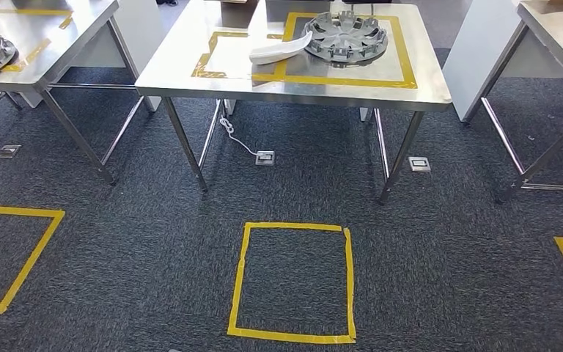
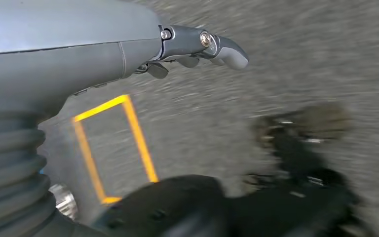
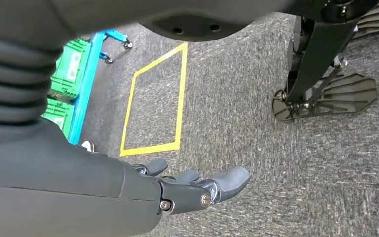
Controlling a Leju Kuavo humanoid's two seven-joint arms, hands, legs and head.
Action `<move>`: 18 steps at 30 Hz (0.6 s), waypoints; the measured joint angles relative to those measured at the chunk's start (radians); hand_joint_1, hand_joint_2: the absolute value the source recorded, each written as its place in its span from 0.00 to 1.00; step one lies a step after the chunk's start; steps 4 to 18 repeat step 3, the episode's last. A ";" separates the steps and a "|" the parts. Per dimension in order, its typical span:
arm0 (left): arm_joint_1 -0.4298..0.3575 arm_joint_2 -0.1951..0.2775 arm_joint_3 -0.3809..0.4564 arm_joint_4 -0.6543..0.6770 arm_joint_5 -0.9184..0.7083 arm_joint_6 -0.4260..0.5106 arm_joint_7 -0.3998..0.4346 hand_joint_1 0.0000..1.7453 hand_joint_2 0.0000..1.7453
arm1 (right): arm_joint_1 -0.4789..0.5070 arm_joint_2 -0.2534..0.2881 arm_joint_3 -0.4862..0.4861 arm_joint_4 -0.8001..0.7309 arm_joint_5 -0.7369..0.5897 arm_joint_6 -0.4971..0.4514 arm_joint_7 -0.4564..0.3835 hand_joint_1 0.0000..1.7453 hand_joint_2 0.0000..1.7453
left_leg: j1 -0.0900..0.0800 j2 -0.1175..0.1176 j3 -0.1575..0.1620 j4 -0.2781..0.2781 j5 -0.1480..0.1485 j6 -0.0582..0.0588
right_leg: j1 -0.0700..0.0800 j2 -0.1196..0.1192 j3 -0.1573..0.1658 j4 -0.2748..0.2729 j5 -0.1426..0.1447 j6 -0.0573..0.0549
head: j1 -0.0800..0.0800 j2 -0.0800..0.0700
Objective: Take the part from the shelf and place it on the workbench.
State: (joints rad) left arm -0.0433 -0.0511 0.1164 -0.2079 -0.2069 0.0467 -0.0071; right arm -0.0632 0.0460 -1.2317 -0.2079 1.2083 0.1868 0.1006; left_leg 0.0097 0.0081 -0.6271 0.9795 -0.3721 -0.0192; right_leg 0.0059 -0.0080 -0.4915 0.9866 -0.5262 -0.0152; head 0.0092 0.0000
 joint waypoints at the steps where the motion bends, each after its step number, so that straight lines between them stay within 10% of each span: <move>1: 0.005 -0.001 0.002 0.003 0.002 0.002 0.013 0.00 1.00 | 0.000 0.000 0.006 0.000 -0.004 -0.001 -0.002 0.00 1.00 | 0.000 0.000 -0.001 0.000 0.000 0.000 | 0.000 0.000 0.000 0.000 0.000 0.000 | 0.000 0.000; 18: 0.010 -0.002 0.005 0.005 0.005 0.003 0.022 0.00 1.00 | 0.001 0.000 0.023 0.000 -0.019 -0.002 -0.004 0.00 1.00 | 0.000 0.000 -0.001 0.001 0.000 0.000 | 0.000 -0.001 -0.001 0.000 0.000 0.000 | 0.000 0.000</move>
